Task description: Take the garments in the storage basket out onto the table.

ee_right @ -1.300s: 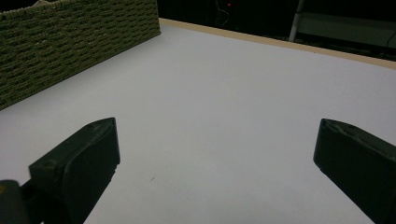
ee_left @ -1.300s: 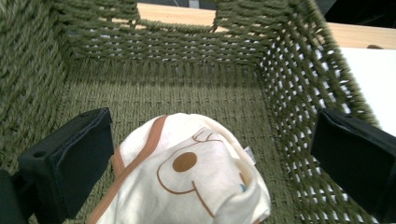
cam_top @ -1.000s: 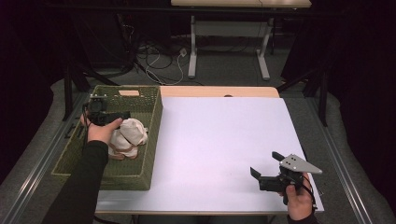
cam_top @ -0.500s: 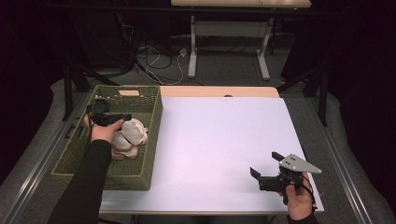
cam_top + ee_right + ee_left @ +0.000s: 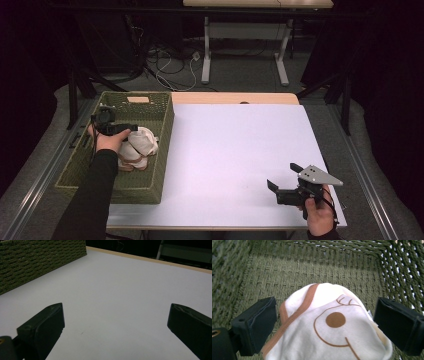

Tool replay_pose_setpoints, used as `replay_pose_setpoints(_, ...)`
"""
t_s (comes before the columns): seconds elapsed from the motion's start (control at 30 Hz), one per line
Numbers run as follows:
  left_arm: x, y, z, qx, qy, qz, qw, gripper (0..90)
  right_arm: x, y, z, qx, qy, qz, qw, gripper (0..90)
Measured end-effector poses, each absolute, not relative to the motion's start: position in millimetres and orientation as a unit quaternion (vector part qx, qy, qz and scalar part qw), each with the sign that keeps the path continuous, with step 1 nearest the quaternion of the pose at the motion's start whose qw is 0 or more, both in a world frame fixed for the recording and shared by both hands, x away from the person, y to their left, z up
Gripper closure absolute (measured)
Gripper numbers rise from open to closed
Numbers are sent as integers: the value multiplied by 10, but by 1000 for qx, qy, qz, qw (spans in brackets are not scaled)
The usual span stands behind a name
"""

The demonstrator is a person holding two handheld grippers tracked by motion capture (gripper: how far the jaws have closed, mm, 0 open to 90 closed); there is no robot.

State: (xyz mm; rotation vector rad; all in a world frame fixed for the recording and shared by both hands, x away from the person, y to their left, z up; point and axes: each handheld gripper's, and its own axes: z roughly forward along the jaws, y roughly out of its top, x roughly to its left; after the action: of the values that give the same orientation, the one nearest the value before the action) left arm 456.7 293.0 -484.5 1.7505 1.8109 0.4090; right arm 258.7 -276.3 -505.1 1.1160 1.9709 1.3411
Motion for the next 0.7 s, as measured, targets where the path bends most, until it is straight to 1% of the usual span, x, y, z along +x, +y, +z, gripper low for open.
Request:
replay_pose_setpoints(0.47,4543,2951,-4954,659,689,132,273,60,2590,-2765,-5058,407,729,489,253,8)
replay_pose_setpoints(0.7,4511,2902,-5038,674,679,111,271,59,2591,-2753,-5061,407,728,490,254,8)
